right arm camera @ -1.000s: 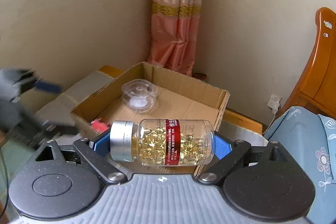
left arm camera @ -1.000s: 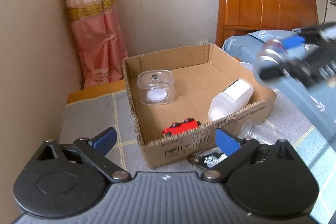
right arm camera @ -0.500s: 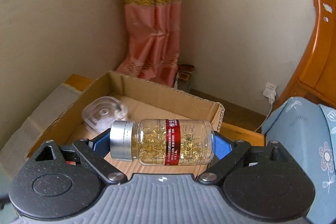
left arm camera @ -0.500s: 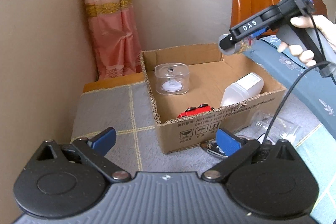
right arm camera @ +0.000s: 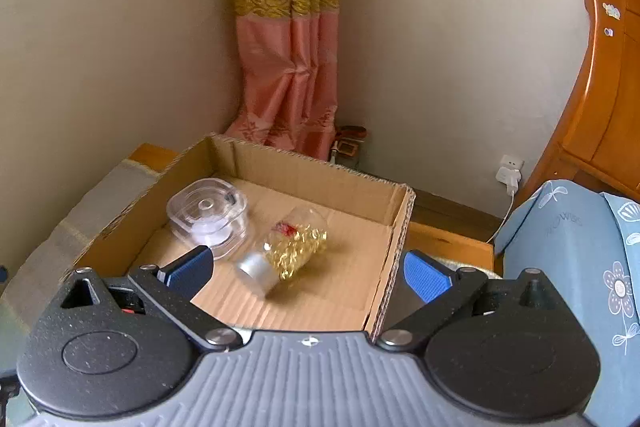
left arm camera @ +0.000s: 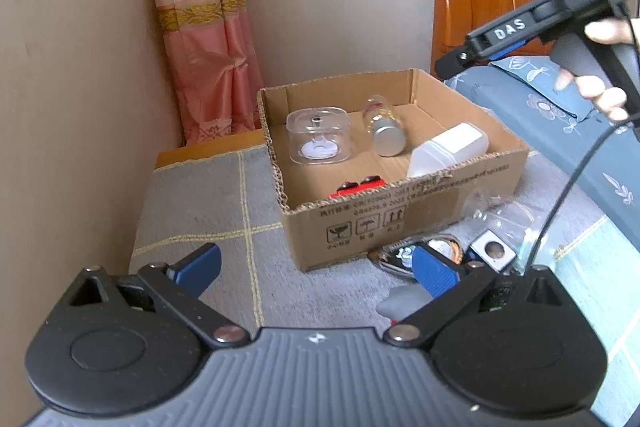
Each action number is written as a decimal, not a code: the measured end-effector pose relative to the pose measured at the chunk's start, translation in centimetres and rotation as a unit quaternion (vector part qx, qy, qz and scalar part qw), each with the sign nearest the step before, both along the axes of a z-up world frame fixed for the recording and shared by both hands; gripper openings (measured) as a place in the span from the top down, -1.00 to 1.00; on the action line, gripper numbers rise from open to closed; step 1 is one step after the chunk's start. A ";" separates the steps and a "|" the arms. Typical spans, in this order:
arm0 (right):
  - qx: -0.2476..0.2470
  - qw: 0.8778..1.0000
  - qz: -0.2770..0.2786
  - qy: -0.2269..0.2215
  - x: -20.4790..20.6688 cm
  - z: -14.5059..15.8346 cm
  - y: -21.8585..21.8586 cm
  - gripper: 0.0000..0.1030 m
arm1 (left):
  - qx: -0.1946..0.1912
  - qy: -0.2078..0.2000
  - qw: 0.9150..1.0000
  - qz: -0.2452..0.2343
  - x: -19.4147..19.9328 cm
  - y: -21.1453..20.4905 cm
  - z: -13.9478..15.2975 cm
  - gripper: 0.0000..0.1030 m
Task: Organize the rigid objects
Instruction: 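Place the red train in the box with the left tool while the right tool drops the bottle in, then move the left tool to the pink keychain charm while the right tool approaches the mint-green case, then grasp the pink charm with the left tool while the right tool grasps the mint-green case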
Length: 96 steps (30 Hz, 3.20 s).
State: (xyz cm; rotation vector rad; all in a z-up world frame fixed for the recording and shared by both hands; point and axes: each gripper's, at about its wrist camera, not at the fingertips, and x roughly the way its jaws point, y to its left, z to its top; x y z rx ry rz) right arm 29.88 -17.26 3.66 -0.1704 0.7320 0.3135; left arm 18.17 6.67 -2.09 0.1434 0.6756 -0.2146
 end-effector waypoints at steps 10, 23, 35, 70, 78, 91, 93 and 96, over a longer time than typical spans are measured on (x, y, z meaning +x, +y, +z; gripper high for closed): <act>0.036 0.999 0.033 -0.005 -8.9 -1.2 -1.0 -1.00 | 0.000 0.011 1.000 -0.006 -2.9 -1.2 -0.8 -0.97; 0.028 0.998 0.022 0.058 -19.3 -9.8 -3.0 -1.00 | 0.006 0.027 0.999 -0.022 -6.1 -3.1 -1.9 -0.97; -0.014 0.998 0.026 0.059 -21.0 -13.0 -2.3 -1.00 | -0.016 0.060 0.998 -0.011 -7.6 -3.6 -1.9 -0.97; -0.009 0.996 0.070 0.049 -21.6 -13.1 -2.7 -1.00 | 0.012 0.064 0.997 0.030 -7.3 -7.0 -1.7 -0.92; -0.010 0.996 0.071 0.050 -21.6 -13.2 -2.7 -1.00 | -0.030 0.077 0.996 0.028 -6.0 -8.6 -5.9 -0.41; -0.005 0.995 0.099 0.035 -21.0 -13.4 -2.7 -1.00 | -0.058 0.073 0.994 0.062 -5.0 -7.6 -6.7 0.00; -0.005 0.993 0.108 0.035 -20.4 -13.4 -2.4 -1.00 | -0.058 0.073 0.993 0.068 -5.2 -7.1 -6.7 0.00; -0.005 0.991 0.127 0.034 -19.4 -13.5 -2.1 -1.00 | -0.053 0.075 0.993 0.079 -5.6 -6.0 -6.6 0.00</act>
